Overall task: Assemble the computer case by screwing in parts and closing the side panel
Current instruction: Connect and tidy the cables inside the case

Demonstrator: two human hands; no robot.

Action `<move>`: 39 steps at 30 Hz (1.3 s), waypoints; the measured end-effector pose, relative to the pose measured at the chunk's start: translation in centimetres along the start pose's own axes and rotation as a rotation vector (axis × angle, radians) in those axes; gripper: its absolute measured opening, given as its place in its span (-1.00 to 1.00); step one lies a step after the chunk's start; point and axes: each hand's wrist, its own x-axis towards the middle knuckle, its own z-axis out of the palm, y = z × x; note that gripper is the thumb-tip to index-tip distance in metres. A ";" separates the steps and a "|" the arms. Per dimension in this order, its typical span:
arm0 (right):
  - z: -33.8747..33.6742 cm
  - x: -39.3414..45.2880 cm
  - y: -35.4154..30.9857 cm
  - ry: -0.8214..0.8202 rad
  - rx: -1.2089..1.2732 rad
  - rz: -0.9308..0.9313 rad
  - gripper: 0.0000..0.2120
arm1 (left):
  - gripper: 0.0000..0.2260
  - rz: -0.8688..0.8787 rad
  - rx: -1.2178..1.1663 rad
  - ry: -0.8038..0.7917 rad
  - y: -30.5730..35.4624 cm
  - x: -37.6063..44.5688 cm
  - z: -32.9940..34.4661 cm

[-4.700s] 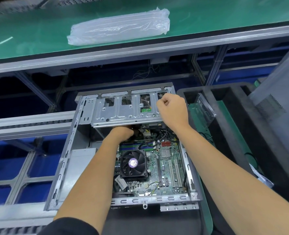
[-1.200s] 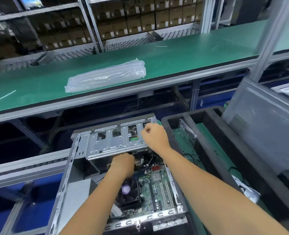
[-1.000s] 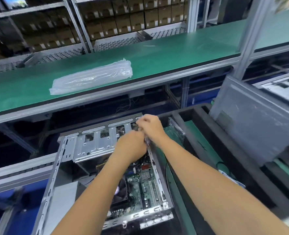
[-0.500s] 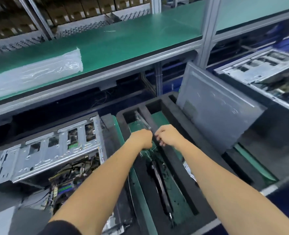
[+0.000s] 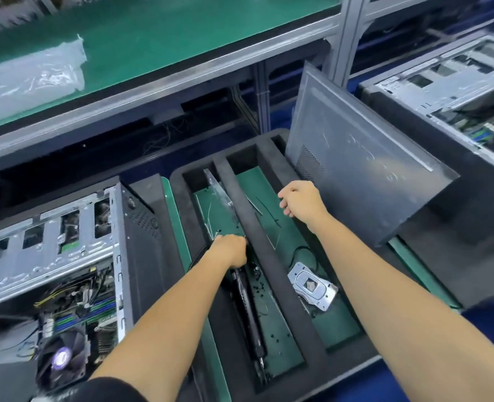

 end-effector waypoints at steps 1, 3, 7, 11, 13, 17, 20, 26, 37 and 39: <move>-0.4 0.3 0.2 0.009 -0.031 -0.002 -0.76 | -0.82 0.001 0.006 0.011 0.0 0.2 0.3; -0.7 0.6 0.6 -0.012 -0.114 -0.005 -0.73 | -0.89 0.001 -0.013 0.047 0.0 0.4 0.4; 0.5 0.1 2.1 -0.368 -0.653 -0.073 -0.65 | -0.90 -0.049 -0.153 0.116 0.4 0.4 -0.2; 2.5 -1.4 4.6 -0.737 -1.182 0.015 -0.71 | -0.80 -0.059 -0.196 0.103 0.2 0.0 -0.9; 3.0 -1.9 5.9 -0.758 -1.229 0.054 -0.74 | -0.79 -0.057 -0.210 0.119 0.0 -0.4 -1.2; 2.8 -2.4 4.8 -0.616 -1.178 -0.025 -0.94 | -0.78 -0.063 -0.227 0.170 -0.1 -1.2 -2.0; 1.9 -1.7 1.4 -0.524 -1.101 -0.079 -0.73 | -0.82 -0.065 -0.251 0.233 0.1 -2.1 -3.3; -0.1 -2.2 -5.9 -0.236 -0.807 -0.242 -0.65 | -0.85 0.054 -0.639 0.451 0.4 -3.9 -6.5; 3.1 -11.3 -17.0 -0.308 -0.054 -0.380 -0.77 | -0.67 0.364 -1.455 0.725 -2.0 -11.3 -10.9; 5.0 -12.9 -18.8 -0.408 0.152 -0.365 -0.73 | -0.57 0.332 -1.582 0.782 -4.0 -13.1 -11.3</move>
